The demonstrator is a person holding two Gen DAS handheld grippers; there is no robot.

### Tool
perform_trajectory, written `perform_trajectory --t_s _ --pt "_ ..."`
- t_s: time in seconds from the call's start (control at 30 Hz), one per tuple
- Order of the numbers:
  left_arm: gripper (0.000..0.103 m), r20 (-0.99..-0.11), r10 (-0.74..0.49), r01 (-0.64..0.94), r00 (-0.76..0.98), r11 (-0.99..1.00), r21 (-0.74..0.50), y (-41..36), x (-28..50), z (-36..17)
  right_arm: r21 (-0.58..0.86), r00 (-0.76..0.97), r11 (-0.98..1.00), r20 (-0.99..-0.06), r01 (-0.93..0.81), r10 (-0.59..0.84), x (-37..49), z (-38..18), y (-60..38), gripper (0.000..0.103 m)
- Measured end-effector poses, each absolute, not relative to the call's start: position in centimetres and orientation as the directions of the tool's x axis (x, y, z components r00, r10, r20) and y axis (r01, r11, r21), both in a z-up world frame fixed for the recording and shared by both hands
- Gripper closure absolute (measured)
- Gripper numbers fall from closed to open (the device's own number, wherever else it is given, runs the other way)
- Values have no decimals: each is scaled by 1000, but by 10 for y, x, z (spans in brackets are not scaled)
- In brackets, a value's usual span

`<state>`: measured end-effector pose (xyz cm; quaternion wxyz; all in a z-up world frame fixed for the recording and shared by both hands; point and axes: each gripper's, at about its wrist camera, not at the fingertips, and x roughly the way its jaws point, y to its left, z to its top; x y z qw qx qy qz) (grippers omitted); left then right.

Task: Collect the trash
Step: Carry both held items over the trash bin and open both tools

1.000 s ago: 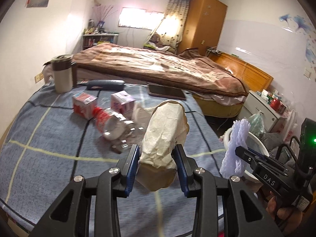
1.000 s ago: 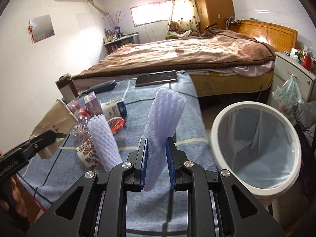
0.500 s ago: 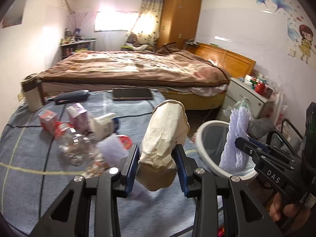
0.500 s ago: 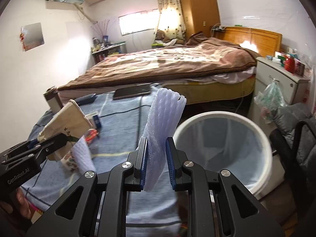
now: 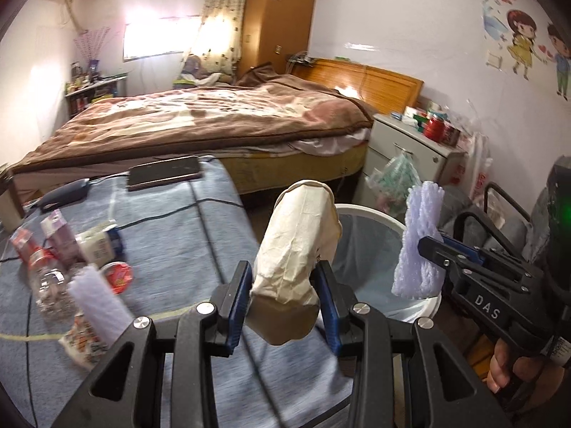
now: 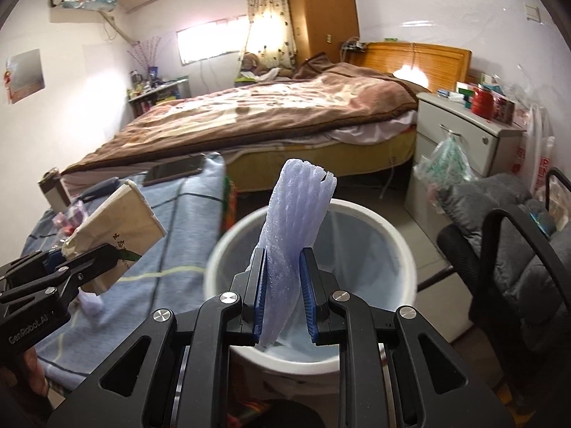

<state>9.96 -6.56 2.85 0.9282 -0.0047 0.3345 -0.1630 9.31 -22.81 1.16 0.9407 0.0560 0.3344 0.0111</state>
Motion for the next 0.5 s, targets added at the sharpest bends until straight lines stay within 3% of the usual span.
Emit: perform_trajectory --t_s 0.5 --pt "65 -684 -332 342 649 931 -128 -115 117 6 114 717 992 -696 56 39 101 -11 -259 82"
